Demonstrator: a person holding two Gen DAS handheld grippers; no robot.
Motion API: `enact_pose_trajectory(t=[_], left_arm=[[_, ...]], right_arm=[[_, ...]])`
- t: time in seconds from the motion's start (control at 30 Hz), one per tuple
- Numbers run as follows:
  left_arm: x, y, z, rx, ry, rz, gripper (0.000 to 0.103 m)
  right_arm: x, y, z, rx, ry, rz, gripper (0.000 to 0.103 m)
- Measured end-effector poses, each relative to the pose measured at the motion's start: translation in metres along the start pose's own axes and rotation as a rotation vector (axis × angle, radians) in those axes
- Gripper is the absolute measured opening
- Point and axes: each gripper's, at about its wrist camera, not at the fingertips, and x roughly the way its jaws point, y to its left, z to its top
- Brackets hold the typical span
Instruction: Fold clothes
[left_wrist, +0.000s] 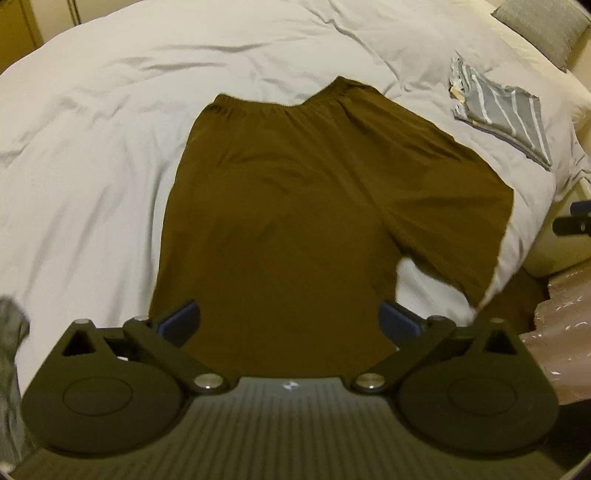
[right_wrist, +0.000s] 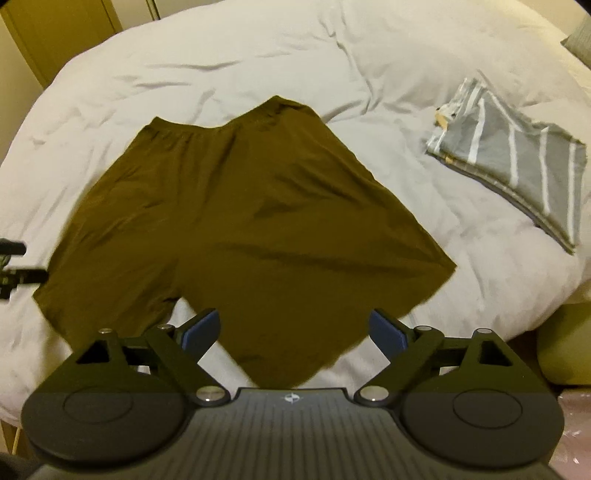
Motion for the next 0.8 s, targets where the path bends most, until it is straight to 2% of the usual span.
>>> enact_pose_trajectory(t=[0.17,0.3,0.4,0.6,0.8], left_arm=[[-0.042,-0.011,-0.025,-0.063,-0.046,0.014,0.102],[-0.080,-0.027,-0.040,-0.052,-0.095,0.051,0.102],[-0.101,-0.034,-0.048,-0.074,-0.123,0.052,0.102],[-0.122,-0.040,-0.051,-0.081,-0.167,0.036,0.102],[-0.134,-0.033,-0.047,-0.024,-0.195,-0.005,0.102]], right_arm=[[-0.036,0.006,-0.011,0.033,-0.021,0.011,0.089],[-0.067,0.010,-0.024,0.047,-0.072,0.018,0.089],[-0.090,0.016,-0.036,0.048,-0.092,0.011,0.089],[-0.120,0.026,-0.054,0.059,-0.117,0.013,0.089],[-0.144,0.042,-0.068,0.060,-0.137,-0.029,0.089]])
